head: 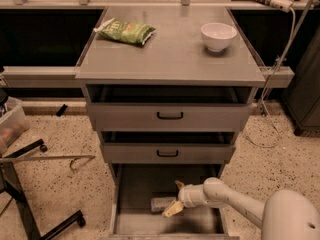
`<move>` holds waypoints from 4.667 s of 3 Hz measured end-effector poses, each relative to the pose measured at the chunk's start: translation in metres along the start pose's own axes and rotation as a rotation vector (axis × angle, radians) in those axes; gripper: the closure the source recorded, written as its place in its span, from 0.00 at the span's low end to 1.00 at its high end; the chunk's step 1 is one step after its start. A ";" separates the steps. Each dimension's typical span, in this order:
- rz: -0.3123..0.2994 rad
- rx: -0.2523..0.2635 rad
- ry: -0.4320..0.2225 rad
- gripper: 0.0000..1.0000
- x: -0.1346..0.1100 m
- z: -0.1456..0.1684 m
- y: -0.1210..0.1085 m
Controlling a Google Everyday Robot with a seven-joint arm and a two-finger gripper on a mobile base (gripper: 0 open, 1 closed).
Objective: Pick blue plastic bottle from bottom drawer and place on counter
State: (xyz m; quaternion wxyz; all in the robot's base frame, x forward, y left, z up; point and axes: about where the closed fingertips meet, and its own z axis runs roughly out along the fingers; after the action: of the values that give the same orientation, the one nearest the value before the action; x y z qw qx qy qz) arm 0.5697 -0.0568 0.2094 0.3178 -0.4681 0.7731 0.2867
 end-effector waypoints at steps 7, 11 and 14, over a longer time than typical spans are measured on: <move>0.048 0.013 -0.066 0.65 0.058 0.035 -0.015; 0.094 -0.143 -0.215 1.00 -0.118 -0.191 0.026; 0.035 -0.202 -0.212 1.00 -0.172 -0.253 0.045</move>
Offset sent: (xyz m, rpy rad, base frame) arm 0.0113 -0.0222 -0.0583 0.0225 0.0559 -0.0540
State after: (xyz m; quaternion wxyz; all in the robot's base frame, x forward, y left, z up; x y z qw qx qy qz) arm 0.5348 -0.1331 0.5064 0.3441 -0.4513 0.7104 0.4163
